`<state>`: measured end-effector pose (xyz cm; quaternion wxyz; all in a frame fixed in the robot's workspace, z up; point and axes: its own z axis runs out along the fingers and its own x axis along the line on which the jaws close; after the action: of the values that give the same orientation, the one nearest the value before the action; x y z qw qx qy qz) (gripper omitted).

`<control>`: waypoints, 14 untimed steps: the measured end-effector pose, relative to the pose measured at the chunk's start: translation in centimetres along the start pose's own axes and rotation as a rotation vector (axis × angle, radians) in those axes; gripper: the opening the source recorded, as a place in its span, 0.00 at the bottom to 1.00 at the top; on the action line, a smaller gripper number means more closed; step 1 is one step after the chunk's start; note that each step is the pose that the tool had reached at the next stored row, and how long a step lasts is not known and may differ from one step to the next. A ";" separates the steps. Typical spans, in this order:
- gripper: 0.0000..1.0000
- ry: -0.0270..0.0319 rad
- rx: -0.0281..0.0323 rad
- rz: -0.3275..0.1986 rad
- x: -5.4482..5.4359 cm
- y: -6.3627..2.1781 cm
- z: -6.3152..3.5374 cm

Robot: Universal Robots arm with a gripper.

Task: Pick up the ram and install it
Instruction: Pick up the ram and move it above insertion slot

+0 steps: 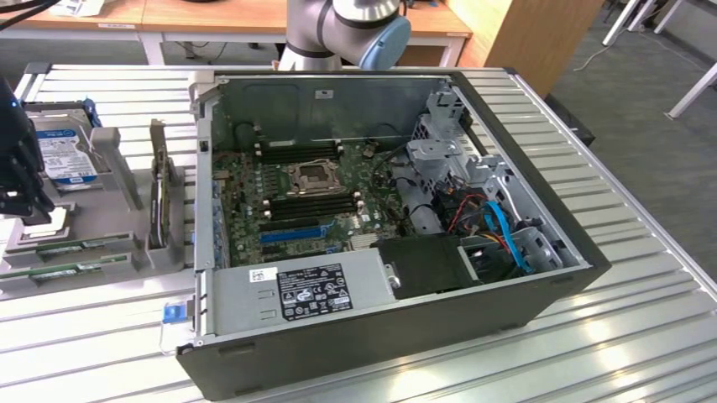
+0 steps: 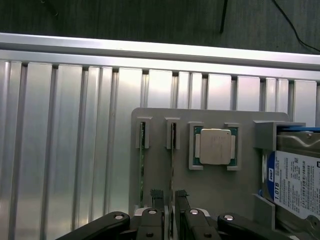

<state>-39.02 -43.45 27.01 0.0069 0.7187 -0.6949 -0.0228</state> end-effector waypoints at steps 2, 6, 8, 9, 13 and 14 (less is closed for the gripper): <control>0.24 0.0001 -0.0001 0.000 0.0 -0.01 0.22; 0.24 0.0000 0.0001 0.000 0.0 -0.03 0.66; 0.24 0.0000 0.0001 0.000 0.0 -0.04 0.85; 0.24 0.0000 0.0000 0.000 0.0 -0.04 0.91; 0.24 0.0001 -0.0001 0.000 0.0 -0.03 0.92; 0.24 0.0000 0.0000 0.000 0.0 -0.04 0.92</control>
<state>-39.02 -43.45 26.08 0.0068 0.7187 -0.6949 -0.0228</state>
